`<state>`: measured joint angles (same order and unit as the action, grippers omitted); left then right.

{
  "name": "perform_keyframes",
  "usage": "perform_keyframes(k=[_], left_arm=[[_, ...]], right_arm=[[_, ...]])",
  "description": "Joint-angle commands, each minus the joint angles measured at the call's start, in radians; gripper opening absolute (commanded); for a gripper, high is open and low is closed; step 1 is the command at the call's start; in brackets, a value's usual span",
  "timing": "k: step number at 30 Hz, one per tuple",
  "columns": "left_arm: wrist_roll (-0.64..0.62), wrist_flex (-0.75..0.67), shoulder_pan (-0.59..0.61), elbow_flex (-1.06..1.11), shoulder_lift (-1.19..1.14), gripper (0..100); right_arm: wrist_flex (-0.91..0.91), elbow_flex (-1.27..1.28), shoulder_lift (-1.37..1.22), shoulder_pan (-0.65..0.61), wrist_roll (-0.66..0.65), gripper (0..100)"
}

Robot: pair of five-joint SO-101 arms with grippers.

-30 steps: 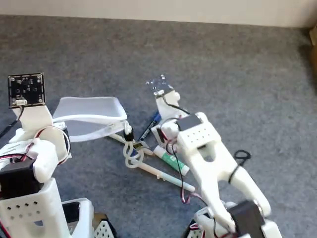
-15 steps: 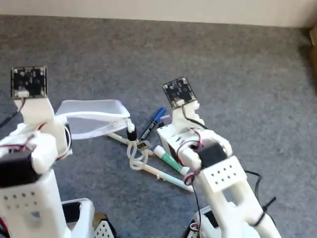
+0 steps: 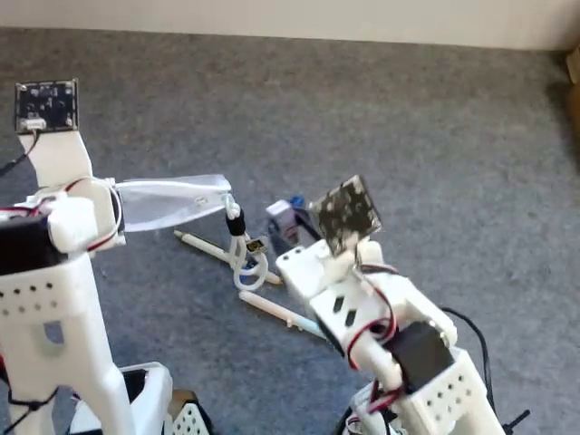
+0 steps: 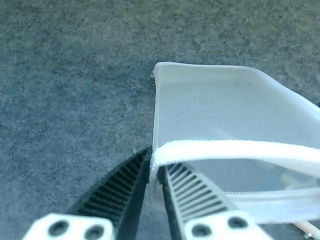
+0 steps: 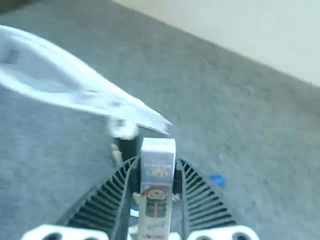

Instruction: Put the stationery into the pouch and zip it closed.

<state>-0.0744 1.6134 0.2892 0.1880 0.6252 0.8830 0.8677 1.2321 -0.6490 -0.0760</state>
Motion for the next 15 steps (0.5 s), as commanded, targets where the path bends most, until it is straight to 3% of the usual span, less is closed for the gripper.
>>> perform_keyframes(k=[1,9,15], left_arm=[[-0.028,0.034,-0.033,-0.094,-0.065,1],[-0.046,0.049,-0.033,-0.125,-0.097,1],[-0.048,0.043,-0.061,-0.127,-0.099,1]], right_arm=[[-0.064,-0.016,0.053,-0.084,0.005,3.3],[-0.317,-0.016,0.051,-0.202,0.005,3.3],[-0.644,-0.004,0.050,-0.282,0.005,3.3]])
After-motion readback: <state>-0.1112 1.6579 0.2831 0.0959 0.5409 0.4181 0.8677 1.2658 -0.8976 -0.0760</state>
